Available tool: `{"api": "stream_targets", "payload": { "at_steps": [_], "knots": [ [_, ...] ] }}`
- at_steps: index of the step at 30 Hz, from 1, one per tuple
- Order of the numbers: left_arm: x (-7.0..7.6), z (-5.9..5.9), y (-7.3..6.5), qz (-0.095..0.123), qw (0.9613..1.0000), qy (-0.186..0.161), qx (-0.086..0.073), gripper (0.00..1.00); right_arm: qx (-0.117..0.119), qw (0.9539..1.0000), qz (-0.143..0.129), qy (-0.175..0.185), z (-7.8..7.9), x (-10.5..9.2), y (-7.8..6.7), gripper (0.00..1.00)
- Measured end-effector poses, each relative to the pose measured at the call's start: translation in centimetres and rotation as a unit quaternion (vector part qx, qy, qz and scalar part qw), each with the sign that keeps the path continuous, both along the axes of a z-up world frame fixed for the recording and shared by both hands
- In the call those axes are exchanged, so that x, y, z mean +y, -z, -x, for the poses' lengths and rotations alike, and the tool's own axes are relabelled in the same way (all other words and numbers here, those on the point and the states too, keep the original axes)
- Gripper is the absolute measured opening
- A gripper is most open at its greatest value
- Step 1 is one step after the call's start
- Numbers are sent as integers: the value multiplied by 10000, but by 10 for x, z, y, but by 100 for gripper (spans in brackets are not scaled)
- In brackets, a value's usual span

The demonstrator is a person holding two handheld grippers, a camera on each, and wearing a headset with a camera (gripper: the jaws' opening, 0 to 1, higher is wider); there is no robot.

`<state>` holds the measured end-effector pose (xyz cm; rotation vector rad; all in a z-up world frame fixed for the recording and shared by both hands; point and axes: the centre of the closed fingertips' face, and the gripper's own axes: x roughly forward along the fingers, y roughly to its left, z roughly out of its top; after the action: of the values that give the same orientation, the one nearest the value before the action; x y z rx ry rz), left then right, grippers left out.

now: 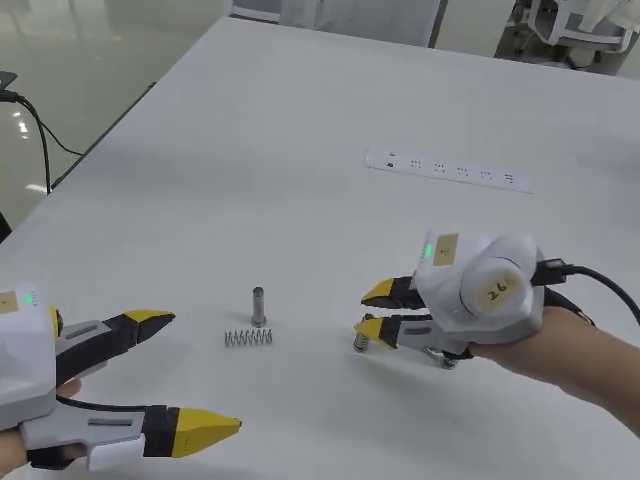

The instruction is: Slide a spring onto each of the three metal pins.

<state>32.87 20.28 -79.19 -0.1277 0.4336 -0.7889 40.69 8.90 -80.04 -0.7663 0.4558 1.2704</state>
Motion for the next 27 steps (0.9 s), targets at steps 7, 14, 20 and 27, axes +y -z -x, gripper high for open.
{"api": "stream_targets", "payload": {
  "at_steps": [7,14,20,27],
  "knots": [
    [1,0,2,6,10000,-14,16,92,4,9999,-143,94,5,-4,-11,15],
    [1,-1,-1,11,10000,-17,-16,92,0,9996,-247,167,9,-11,-18,15],
    [-2,-2,-1,42,10000,14,-2,91,20,9993,-287,253,15,-18,-21,15],
    [-4,-3,-2,40,10000,34,-15,92,-9,9996,-267,58,31,-11,-23,15]
  ]
}}
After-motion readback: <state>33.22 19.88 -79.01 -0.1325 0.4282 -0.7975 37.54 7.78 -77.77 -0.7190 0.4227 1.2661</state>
